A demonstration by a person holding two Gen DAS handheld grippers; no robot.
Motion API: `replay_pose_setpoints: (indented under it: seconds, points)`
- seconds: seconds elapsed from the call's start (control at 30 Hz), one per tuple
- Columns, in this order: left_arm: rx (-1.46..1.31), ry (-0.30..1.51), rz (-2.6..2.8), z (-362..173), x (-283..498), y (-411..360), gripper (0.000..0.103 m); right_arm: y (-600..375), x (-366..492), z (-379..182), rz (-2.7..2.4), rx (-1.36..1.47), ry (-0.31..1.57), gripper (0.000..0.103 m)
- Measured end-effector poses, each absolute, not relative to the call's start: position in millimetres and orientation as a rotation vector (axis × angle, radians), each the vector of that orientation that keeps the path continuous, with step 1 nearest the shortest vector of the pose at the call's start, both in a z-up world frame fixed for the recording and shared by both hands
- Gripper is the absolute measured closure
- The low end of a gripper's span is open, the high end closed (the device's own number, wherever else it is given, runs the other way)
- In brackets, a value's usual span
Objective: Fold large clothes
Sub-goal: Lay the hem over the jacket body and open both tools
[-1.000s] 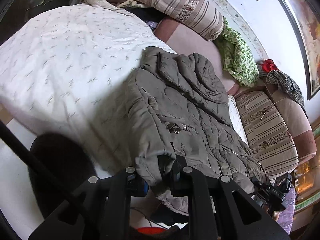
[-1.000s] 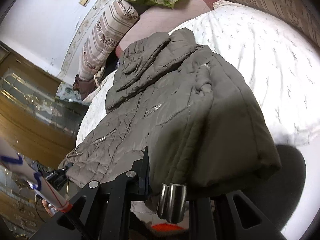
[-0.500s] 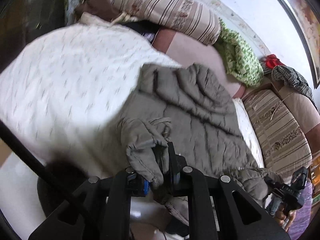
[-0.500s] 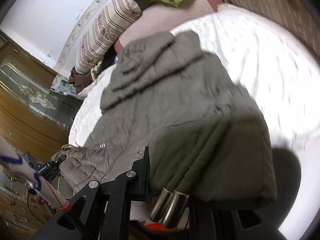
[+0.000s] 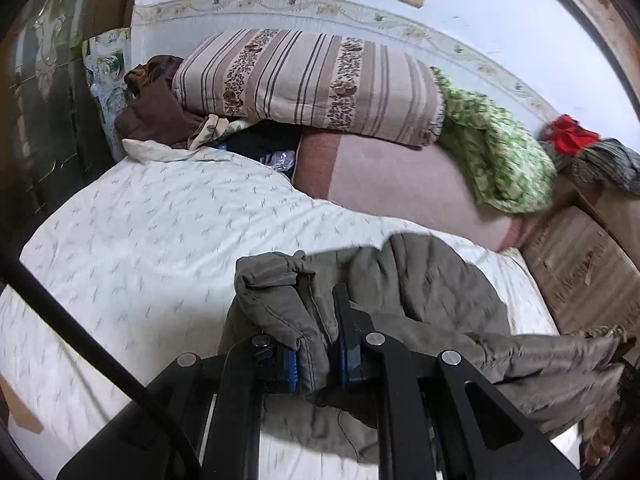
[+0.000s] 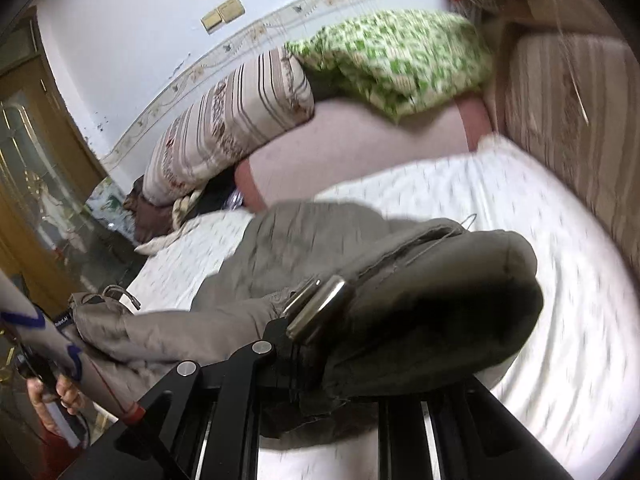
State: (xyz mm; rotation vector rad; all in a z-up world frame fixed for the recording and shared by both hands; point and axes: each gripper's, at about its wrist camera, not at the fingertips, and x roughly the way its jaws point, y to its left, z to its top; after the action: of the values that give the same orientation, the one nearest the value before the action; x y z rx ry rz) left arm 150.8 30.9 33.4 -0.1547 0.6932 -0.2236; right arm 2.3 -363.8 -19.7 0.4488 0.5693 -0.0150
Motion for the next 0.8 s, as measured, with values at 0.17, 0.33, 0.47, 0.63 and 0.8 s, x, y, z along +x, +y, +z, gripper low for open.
replay_pose_setpoints:
  seconds: [0.17,0.33,0.47,0.63,0.8]
  points:
    - [-0.133,0.741,-0.150,25,241,5,0.089,-378,78,-7,-0.045,0.434,0.574,0.086]
    - [-0.064,0.812,-0.055,-15,319,-23,0.089,-403,161,-29,-0.121,0.437,0.634,0.086]
    - [-0.024,0.877,-0.020,-58,372,-43,0.088,-426,219,-72,-0.178,0.472,0.707,0.086]
    - [-0.034,0.944,-0.008,-103,411,-59,0.085,-437,257,-106,-0.205,0.456,0.735,0.085]
    - [-0.066,0.974,-0.033,-131,427,-68,0.084,-453,281,-140,-0.180,0.531,0.758,0.083]
